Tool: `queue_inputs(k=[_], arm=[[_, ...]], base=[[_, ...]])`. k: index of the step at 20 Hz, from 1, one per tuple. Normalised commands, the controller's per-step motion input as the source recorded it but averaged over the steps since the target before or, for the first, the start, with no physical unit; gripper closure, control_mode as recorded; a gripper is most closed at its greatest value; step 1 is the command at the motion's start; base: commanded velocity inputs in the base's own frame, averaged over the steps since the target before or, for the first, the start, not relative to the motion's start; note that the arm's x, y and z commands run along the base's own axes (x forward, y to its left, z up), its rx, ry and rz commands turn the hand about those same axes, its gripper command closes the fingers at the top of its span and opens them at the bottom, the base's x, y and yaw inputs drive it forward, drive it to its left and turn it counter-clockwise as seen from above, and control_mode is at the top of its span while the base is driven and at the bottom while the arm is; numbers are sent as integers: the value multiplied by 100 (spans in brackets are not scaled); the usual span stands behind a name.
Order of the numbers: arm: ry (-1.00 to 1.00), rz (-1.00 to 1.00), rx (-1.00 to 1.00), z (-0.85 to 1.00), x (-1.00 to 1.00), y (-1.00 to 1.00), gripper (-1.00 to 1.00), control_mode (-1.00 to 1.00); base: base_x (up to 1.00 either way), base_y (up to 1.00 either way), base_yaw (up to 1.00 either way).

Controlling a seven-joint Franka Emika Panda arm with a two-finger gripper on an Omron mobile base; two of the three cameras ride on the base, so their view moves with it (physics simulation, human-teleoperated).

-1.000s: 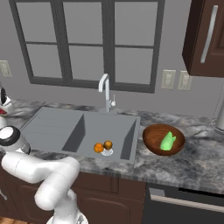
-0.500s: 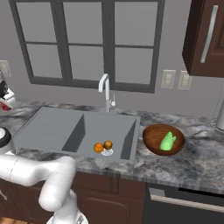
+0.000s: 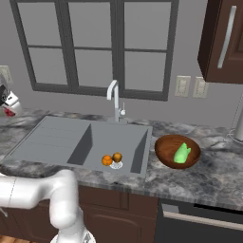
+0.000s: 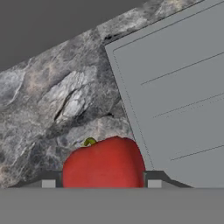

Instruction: There is a mixed pile of frozen fruits and vegetables on the counter. Locate all the frozen vegetables and place the items in a bowl on the counter. Take all the frozen fruits and defrost them in a running sink.

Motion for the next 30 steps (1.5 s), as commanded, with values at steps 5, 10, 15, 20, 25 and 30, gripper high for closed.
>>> queue_inputs(k=[5,10,15,20,25,30], arm=[[-20,0,0,41,-35,-67,100,-100],[-4,-1,0,54,-36,-79,100,-100],[5,-5,0,52,-39,-79,100,-100],[3,-5,0,44,-45,-79,100,-100],[0,-2,0,25,-36,-75,100,-100],[1,-5,0,18,-27,-78,100,-100]], base=[[0,0,0],[0,0,0],[0,0,0],[0,0,0],[0,0,0],[0,0,0]])
